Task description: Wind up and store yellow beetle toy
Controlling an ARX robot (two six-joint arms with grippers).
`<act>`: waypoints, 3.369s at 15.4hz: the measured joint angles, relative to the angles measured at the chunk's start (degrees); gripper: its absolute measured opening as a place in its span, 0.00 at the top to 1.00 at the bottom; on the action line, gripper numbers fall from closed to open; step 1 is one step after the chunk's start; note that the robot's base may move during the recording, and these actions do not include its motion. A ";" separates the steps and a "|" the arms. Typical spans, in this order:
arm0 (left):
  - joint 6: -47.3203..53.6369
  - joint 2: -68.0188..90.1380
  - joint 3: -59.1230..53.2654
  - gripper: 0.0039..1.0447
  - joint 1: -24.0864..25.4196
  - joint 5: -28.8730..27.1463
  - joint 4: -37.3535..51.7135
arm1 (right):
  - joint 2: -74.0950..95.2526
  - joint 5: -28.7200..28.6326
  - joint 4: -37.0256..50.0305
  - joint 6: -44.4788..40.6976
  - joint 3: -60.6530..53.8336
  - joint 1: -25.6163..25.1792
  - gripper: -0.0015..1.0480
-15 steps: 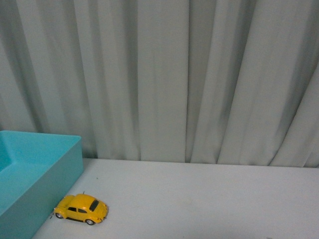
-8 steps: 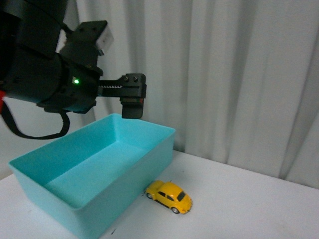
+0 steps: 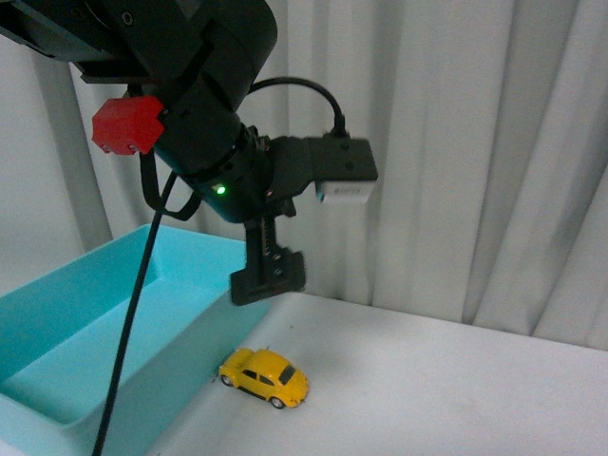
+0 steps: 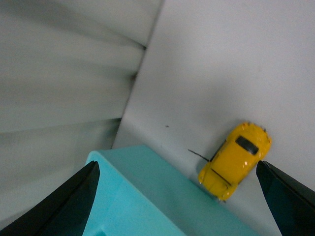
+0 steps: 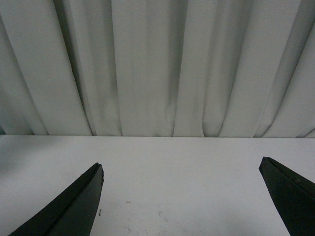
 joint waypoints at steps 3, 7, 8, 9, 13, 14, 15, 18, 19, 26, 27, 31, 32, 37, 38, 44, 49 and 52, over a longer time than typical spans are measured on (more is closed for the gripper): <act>17.53 5.25 0.76 0.06 -1.77 -5.03 -6.75 | 0.00 0.00 0.00 0.00 0.00 0.00 0.06; 23.34 9.81 0.66 0.06 -2.43 -8.04 -4.85 | 0.00 0.00 0.02 0.00 0.00 0.00 0.06; 22.64 11.78 0.66 0.06 -2.25 -8.76 -4.57 | 0.00 0.00 0.00 0.00 0.00 0.00 0.06; 21.49 13.60 0.66 0.06 -1.99 -9.25 -4.28 | 0.00 0.00 0.02 0.00 0.00 0.00 0.06; 19.50 18.80 3.80 0.06 -1.05 -9.57 -3.17 | 0.00 0.00 0.00 0.00 0.00 0.00 0.06; 18.95 19.87 4.42 0.06 -0.81 -9.60 -2.71 | 0.00 0.00 0.02 0.00 0.00 0.00 0.06; 18.05 21.07 4.63 0.06 -0.33 -10.08 -2.64 | 0.00 0.00 0.02 0.00 0.00 0.00 0.06; 16.48 22.69 4.79 0.08 0.28 -10.21 -1.92 | 0.00 0.00 0.00 0.00 0.00 0.00 0.06; 16.48 22.82 4.81 0.18 0.33 -10.16 -1.51 | 0.00 0.02 0.02 0.00 0.00 0.00 0.06; 15.89 20.11 3.80 0.62 -1.55 -7.87 -6.67 | 0.00 0.00 0.00 0.00 0.00 0.00 0.06; 13.94 17.46 3.80 0.62 -2.64 -3.78 -7.93 | 0.00 0.00 0.02 0.00 0.00 0.00 0.06; -10.91 -3.19 4.17 0.62 0.00 21.11 -4.68 | 0.00 0.00 0.00 0.00 0.00 0.00 0.06; -15.17 -6.45 4.13 0.62 2.95 22.16 -2.84 | 0.00 0.00 0.02 0.00 0.00 0.00 0.06; -32.70 -6.86 0.94 0.62 16.20 9.09 -0.83 | 0.00 0.00 -0.02 0.00 0.00 0.00 0.06; -34.47 -5.25 -0.09 0.62 17.68 5.05 -0.66 | 0.00 0.00 0.02 0.00 0.00 0.00 0.06; -42.88 7.34 -1.90 0.62 20.65 -12.50 4.42 | 0.00 0.00 0.02 0.00 0.00 0.00 0.06; -42.75 14.38 -1.49 0.62 20.61 -15.37 9.77 | 0.00 0.00 0.02 0.00 0.00 0.00 0.06; -41.53 17.00 -1.11 0.62 20.83 -15.08 11.54 | 0.00 0.00 0.00 0.00 0.00 0.00 0.06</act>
